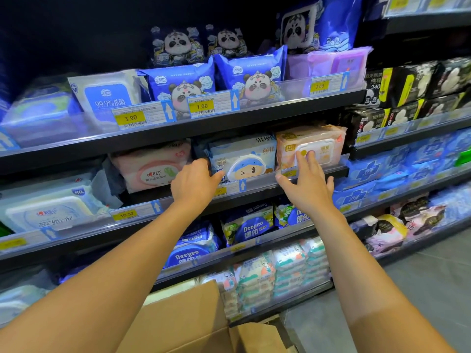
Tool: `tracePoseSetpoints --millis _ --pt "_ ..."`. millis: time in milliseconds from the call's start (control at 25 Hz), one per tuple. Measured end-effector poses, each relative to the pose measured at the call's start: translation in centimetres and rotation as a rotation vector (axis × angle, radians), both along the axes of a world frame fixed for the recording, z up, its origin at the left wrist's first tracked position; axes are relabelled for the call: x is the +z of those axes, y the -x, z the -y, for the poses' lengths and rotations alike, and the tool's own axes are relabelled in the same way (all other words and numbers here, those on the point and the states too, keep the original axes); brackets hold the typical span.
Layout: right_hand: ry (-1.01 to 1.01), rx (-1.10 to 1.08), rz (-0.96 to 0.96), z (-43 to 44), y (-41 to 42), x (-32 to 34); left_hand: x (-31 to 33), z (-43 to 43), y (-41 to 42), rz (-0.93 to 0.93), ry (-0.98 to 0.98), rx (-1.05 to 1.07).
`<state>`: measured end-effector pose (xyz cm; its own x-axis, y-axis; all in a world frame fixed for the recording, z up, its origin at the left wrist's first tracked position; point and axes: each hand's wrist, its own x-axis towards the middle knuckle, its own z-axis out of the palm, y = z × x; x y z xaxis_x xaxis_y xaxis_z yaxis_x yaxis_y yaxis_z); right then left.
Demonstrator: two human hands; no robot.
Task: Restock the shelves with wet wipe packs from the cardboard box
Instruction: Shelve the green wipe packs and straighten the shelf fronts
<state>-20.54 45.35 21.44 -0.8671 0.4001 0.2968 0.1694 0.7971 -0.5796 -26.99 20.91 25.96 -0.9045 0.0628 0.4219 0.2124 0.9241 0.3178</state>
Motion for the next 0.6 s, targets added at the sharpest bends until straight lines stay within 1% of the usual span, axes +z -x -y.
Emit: tracePoseSetpoints --millis 280,440,600 --pt "-0.032 0.010 0.092 -0.6 -2.3 0.1 0.6 0.5 -3.1 0.073 0.108 -0.040" --pt "-0.021 -0.028 0.114 0.4 -6.3 -0.3 -0.3 1.7 -7.1 -0.039 0.173 -0.091" --pt "-0.082 -0.017 0.197 2.1 -10.7 0.0 -1.0 3.7 -11.9 -0.088 0.218 -0.168"
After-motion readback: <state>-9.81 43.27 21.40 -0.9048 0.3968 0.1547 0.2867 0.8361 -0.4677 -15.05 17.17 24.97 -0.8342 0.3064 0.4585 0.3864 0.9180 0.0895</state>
